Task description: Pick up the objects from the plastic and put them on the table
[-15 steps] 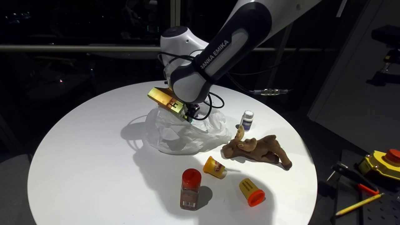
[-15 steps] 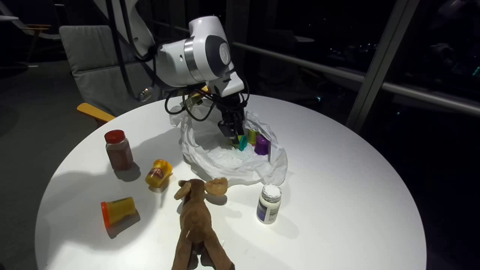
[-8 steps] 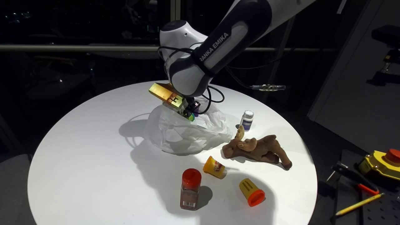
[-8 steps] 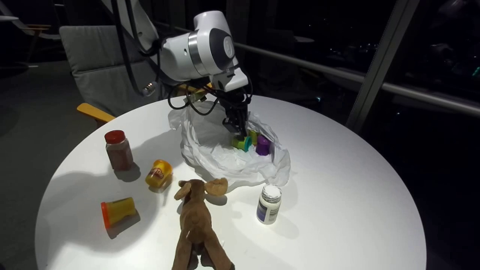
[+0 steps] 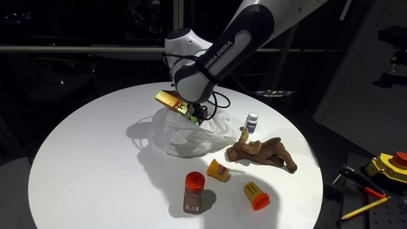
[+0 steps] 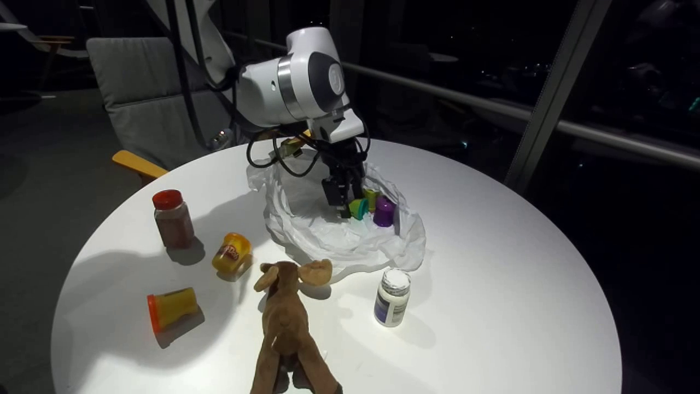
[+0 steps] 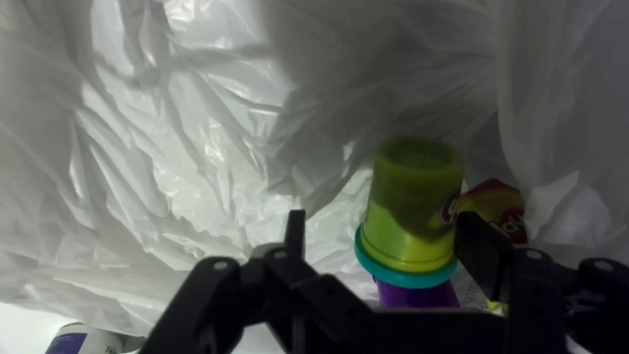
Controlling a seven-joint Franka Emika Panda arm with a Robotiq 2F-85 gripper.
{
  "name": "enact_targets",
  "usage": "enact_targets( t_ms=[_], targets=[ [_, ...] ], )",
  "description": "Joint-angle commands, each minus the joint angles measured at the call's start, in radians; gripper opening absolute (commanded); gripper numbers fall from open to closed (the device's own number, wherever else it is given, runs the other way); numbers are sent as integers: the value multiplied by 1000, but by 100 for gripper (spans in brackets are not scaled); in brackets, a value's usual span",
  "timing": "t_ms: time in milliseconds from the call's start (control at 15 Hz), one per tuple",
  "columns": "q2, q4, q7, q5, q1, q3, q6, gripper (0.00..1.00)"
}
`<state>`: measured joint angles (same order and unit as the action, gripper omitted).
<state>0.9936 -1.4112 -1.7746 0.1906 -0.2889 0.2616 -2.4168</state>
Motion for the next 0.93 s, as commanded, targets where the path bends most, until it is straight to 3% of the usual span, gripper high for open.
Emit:
enact_targets(
  t_ms=[0, 200, 267, 400, 733, 867],
  targets=[
    [42, 61, 24, 6, 25, -17, 14, 100],
    [64, 84, 32, 1, 30, -21, 17, 100],
    [66, 88, 31, 1, 30, -21, 14, 75],
    [54, 78, 22, 4, 24, -13, 0, 73],
    [-10, 20, -19, 28, -10, 26, -33, 33],
    [-41, -8, -21, 31, -15, 28, -33, 22]
  ],
)
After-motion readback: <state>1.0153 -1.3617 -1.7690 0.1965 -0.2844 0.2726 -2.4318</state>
